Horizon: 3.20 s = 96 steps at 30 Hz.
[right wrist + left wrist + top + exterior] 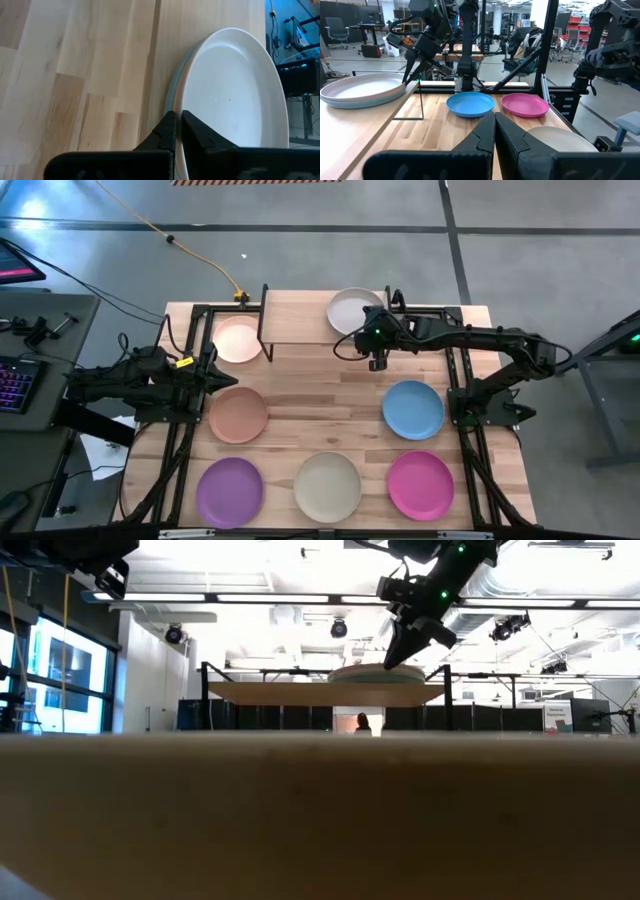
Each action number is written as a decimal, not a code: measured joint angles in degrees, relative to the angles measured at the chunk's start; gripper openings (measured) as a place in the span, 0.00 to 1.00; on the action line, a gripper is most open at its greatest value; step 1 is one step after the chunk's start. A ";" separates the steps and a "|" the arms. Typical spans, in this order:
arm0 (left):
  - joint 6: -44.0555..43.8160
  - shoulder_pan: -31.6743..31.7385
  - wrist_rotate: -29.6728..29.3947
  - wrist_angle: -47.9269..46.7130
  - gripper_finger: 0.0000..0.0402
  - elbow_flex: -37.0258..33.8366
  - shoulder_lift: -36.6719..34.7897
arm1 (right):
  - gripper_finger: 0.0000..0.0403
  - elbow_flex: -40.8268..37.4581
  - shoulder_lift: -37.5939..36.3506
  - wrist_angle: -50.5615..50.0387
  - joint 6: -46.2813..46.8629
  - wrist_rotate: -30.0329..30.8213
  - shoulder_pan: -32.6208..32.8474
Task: Place and stack plates onto a shelf
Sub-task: Stack the top light gray plate into the light green plate on the shelf, then stack the light orange plate into the light gray plate on the shelf
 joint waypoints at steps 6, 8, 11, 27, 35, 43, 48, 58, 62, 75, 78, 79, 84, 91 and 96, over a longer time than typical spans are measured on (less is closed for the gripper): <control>0.00 0.01 0.00 0.00 0.00 0.00 0.00 | 0.09 0.00 0.00 0.00 0.00 0.02 0.00; 0.00 0.01 0.00 0.00 0.00 -0.01 0.00 | 0.13 0.00 0.00 0.00 0.00 0.02 0.00; 0.00 0.02 0.00 0.00 0.00 0.00 0.00 | 0.18 0.00 0.00 0.02 -0.02 0.03 0.00; -0.14 0.00 0.00 0.26 0.00 -0.02 0.00 | 0.23 0.00 0.02 1.86 -2.62 7.74 4.38; -2.41 0.00 -0.57 1.13 0.00 -0.02 0.00 | 0.23 0.02 0.02 1.92 -3.06 8.17 8.19; -6.52 0.00 -9.88 3.73 0.00 -0.02 0.00 | 0.23 0.07 0.02 1.79 -3.02 17.41 13.77; -9.41 0.00 -17.36 3.56 0.00 -0.02 0.00 | 0.23 0.09 0.02 1.34 -2.22 19.93 17.59; -9.71 0.02 -20.84 3.43 0.00 -0.02 0.00 | 0.23 0.11 0.02 -0.57 2.61 24.27 23.87; -9.07 0.02 -20.77 3.43 0.00 -0.02 0.00 | 0.23 0.11 0.02 -1.36 3.17 24.26 25.29; -0.03 0.00 -12.94 9.56 0.07 -0.02 5.02 | 0.23 0.11 0.02 -1.79 7.10 24.54 26.32; 0.05 0.00 -12.67 9.89 0.13 -0.02 8.17 | 0.23 0.11 0.02 -1.79 7.10 24.65 26.32; 0.03 0.00 -13.25 10.49 0.16 -0.02 9.46 | 0.23 0.11 0.02 -1.79 7.10 24.65 26.32; -4.30 0.02 -16.06 12.04 0.22 1.99 16.04 | 0.23 0.11 0.02 -1.96 8.56 24.63 26.32; -10.85 0.02 -16.39 -5.92 0.21 10.81 24.50 | 0.23 0.13 0.02 -8.86 15.93 23.94 26.32; -13.48 0.02 -16.41 -15.30 0.20 14.02 28.76 | 0.23 0.13 0.02 -14.37 21.66 17.33 27.23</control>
